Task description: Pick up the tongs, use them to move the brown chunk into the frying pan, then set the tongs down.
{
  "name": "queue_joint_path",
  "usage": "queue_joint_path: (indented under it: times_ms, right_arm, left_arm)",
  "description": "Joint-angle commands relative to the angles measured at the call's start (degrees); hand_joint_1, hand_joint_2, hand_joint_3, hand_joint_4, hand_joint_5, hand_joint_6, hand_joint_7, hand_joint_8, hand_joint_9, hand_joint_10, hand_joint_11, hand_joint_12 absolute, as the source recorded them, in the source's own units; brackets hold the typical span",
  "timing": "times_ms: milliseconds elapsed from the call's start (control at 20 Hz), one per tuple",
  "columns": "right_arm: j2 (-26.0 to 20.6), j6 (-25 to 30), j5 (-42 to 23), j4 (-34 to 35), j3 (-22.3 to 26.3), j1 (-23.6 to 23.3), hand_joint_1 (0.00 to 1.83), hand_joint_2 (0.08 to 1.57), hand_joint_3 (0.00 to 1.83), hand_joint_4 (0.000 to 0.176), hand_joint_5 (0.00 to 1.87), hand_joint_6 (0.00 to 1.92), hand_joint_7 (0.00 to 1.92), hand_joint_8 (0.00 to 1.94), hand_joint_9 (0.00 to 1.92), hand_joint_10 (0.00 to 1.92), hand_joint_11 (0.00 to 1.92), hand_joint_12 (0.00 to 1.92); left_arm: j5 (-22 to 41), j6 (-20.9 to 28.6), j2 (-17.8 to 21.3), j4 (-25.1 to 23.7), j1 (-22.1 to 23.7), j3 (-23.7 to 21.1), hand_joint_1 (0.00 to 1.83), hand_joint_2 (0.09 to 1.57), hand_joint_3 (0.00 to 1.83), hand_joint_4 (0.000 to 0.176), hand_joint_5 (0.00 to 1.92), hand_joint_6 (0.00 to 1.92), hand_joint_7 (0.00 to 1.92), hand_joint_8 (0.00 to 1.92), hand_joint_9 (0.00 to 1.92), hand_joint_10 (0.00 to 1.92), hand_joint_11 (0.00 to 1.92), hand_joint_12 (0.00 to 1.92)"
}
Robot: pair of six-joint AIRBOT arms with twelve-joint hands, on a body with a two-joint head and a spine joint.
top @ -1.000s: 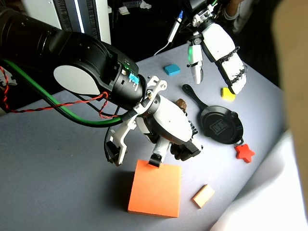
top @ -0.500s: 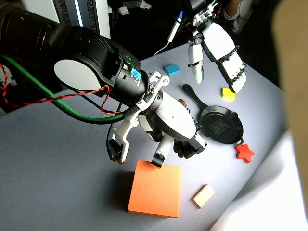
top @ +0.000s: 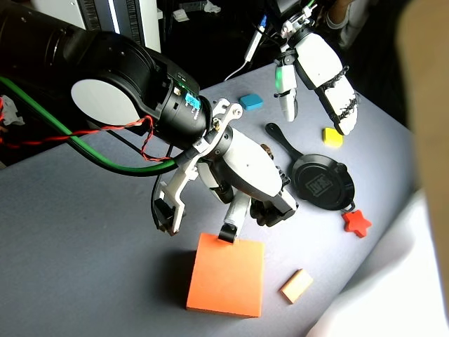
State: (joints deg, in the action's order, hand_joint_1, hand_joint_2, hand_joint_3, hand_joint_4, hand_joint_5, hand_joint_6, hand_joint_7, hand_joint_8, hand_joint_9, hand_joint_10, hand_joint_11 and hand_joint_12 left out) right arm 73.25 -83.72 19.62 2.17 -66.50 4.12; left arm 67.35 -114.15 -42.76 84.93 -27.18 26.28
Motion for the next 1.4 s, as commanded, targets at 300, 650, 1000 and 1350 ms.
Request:
queue_joint_path:
  times_ms: [300, 650, 1000, 1350]
  right_arm:
    - [-2.5, -0.3, -4.8, -0.2, 2.5, -1.2, 0.89, 1.09, 0.0, 0.0, 0.42, 0.26, 0.65, 0.0, 0.4, 0.5, 0.0, 1.46]
    - [-5.3, -0.4, -4.6, -0.2, 5.8, -1.2, 0.81, 1.0, 0.0, 0.0, 0.17, 0.03, 0.23, 0.01, 0.17, 0.16, 0.0, 0.69]
    - [-8.1, 0.6, -4.0, -0.2, 8.7, -0.5, 0.78, 0.98, 0.0, 0.0, 0.07, 0.0, 0.11, 0.0, 0.1, 0.05, 0.0, 0.21]
    - [-10.3, 2.9, -2.8, -0.2, 9.0, 1.0, 0.77, 0.99, 0.0, 0.0, 0.05, 0.01, 0.09, 0.0, 0.09, 0.03, 0.0, 0.11]
  left_arm:
    - [3.8, 0.1, 0.1, -4.3, 0.6, -0.2, 0.23, 1.32, 0.0, 0.024, 0.04, 0.0, 0.09, 0.0, 0.09, 0.0, 0.0, 0.36]
    - [3.8, 0.3, 0.1, -4.1, 0.5, -0.3, 0.25, 1.32, 0.0, 0.018, 0.01, 0.0, 0.08, 0.0, 0.07, 0.0, 0.0, 0.3]
    - [3.8, 0.4, 0.1, -4.0, 0.5, -0.3, 0.23, 1.33, 0.0, 0.013, 0.03, 0.0, 0.07, 0.0, 0.05, 0.0, 0.0, 0.25]
    - [3.8, 0.5, 0.1, -3.8, 0.5, -0.4, 0.25, 1.33, 0.0, 0.013, 0.02, 0.0, 0.08, 0.0, 0.05, 0.0, 0.0, 0.26]
